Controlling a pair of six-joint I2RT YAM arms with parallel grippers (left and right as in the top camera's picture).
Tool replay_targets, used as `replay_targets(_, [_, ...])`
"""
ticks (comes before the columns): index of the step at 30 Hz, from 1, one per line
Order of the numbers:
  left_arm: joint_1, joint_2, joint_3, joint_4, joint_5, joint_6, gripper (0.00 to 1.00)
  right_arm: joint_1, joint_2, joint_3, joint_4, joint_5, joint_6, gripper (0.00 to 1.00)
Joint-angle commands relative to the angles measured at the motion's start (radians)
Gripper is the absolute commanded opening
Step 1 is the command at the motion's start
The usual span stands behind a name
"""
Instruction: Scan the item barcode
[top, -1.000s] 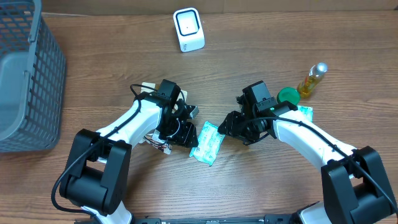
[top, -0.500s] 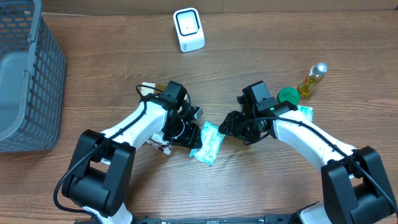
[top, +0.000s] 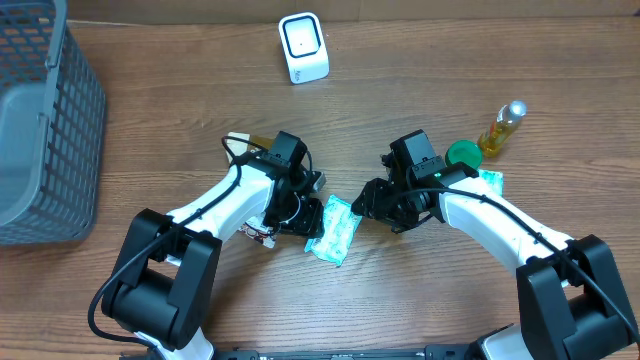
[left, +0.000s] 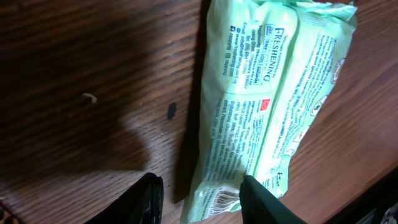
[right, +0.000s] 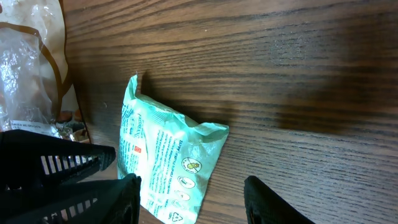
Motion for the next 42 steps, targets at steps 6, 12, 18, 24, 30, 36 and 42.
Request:
replay_targets(6, [-0.008, 0.011, -0.016, 0.004, -0.015, -0.040, 0.44, -0.006, -0.021, 0.017, -0.006, 0.007, -0.001, 0.52])
replay_targets(12, [-0.022, 0.049, -0.016, 0.007, -0.015, -0.058, 0.44, -0.006, -0.021, 0.017, -0.007, 0.007, -0.001, 0.52])
replay_targets(18, [-0.025, 0.086, -0.016, 0.011, -0.015, -0.074, 0.41, -0.006, 0.003, 0.017, -0.006, 0.006, 0.003, 0.54])
replay_targets(24, [-0.024, 0.086, -0.015, 0.010, -0.015, -0.077, 0.35, -0.006, 0.084, 0.017, 0.021, 0.006, 0.034, 0.54])
replay_targets(30, [-0.024, 0.086, -0.015, 0.007, -0.019, -0.077, 0.29, -0.006, 0.153, 0.017, 0.064, -0.046, 0.078, 0.54])
replay_targets(36, [-0.024, 0.086, -0.015, 0.008, -0.019, -0.077, 0.29, -0.006, 0.163, 0.017, 0.116, -0.135, 0.078, 0.53])
replay_targets(42, [-0.024, 0.086, -0.015, 0.008, -0.019, -0.077, 0.29, -0.006, 0.163, 0.017, 0.179, -0.197, 0.077, 0.47])
